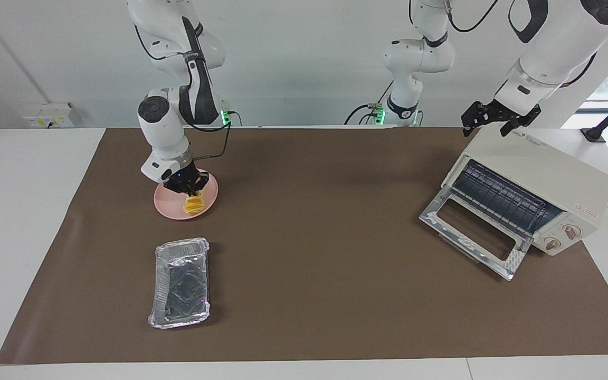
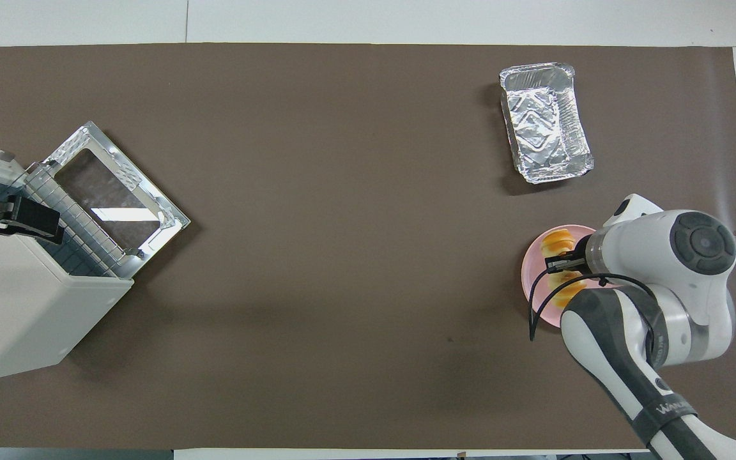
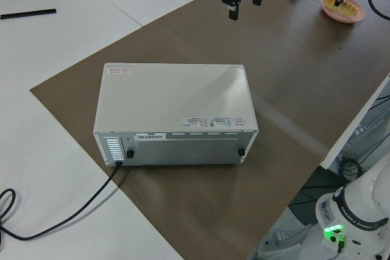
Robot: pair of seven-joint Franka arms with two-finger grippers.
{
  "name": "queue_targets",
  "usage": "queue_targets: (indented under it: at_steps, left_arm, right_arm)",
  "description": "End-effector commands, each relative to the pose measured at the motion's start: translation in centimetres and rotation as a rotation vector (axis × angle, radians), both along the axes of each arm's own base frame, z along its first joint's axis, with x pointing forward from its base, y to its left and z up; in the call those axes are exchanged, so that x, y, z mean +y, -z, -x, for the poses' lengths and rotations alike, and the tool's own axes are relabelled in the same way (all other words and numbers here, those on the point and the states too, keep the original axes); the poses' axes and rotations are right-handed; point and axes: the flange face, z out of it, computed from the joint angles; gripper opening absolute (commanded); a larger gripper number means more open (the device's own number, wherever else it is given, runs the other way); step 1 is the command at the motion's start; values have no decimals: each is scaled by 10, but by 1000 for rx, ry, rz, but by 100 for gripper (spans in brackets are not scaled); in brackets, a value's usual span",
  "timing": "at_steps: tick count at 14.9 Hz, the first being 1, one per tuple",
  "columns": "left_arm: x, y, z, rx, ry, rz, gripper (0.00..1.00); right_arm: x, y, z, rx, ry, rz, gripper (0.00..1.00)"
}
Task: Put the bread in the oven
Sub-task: 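Lift the bread with the right gripper toward the foil tray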
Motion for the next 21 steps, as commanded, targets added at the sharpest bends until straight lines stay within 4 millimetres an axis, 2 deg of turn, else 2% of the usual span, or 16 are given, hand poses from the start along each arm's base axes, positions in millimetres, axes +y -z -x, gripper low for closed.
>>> queue_targets:
  at_steps: [1,3,7,10,11,14,15,18,21]
  left_arm:
    - [2,-3,5,-14,-2,15,100]
    - [2,-4,6,-14,0,15,100]
    - [2,-3,5,-14,-2,15,100]
    - [2,-4,5,-15,-2,15,100]
    - [2,-4,5,-15,0,15,100]
    - [2,-4,5,-15,0,15,100]
    - [2,-3,5,-14,0,15,100]
    - [2,-3,5,-14,-2,15,100]
    - [2,-4,5,-15,-2,15,100]
  right_arm:
    - [-10,-47,-51,38,-3,-11,0]
    - [-9,-69,-75,17,-6,-13,0]
    - [-9,-96,-113,-54,-59,-16,0]
    - [-20,-102,-148,-59,-68,-23,0]
    - [-18,-100,-165,-39,-70,-25,0]
    - [-16,-76,-223,18,-72,-19,0]
    - [-12,-68,-235,13,-77,-17,0]
    - [-6,-43,-252,3,-81,-14,0]
    - [3,-20,-258,-5,-96,3,0]
